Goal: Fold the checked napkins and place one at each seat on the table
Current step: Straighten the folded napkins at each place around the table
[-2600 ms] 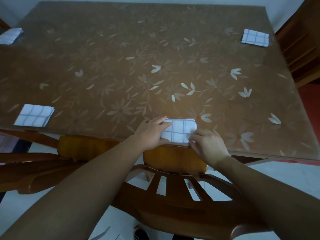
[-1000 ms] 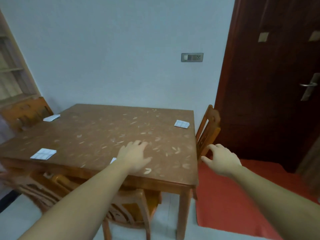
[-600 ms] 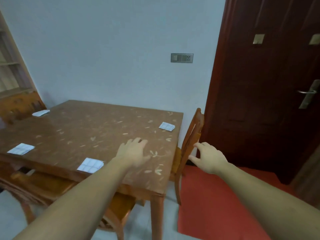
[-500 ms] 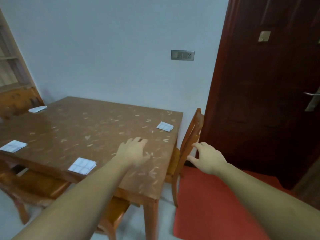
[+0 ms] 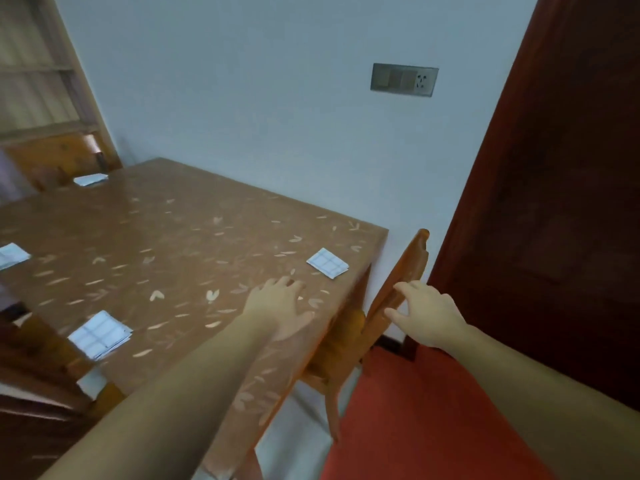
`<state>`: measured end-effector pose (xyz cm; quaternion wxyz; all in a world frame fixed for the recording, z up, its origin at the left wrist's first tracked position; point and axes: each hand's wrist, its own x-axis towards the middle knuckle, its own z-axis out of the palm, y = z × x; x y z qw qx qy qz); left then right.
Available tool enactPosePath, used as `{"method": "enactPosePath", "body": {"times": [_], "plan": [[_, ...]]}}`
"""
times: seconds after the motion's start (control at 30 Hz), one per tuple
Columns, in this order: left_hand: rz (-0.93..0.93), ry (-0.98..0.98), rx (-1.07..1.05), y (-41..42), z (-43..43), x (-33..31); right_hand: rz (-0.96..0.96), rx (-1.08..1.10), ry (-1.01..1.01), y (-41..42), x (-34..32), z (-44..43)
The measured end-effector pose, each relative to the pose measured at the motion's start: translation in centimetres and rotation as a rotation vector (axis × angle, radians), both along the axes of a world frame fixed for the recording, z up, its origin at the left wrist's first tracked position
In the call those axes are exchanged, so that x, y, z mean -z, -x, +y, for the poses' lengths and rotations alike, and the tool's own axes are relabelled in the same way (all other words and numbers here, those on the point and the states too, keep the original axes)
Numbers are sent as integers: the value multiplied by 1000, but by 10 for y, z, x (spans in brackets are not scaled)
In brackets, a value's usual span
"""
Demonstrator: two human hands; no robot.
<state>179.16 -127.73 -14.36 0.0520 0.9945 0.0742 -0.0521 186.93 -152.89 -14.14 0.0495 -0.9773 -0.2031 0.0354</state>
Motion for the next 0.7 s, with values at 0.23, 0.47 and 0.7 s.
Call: {"method": "enactPosePath", "body": {"times": [0.23, 0.47, 0.7], "plan": [[25, 1, -281, -60, -64, 3, -4, -235, -4, -122, -1, -51], [59, -34, -439, -113, -114, -4, 7, -422, -28, -212, -1, -72], [47, 0, -530, -181, -102, 32, 5, -561, 51, -297, 25, -34]]}}
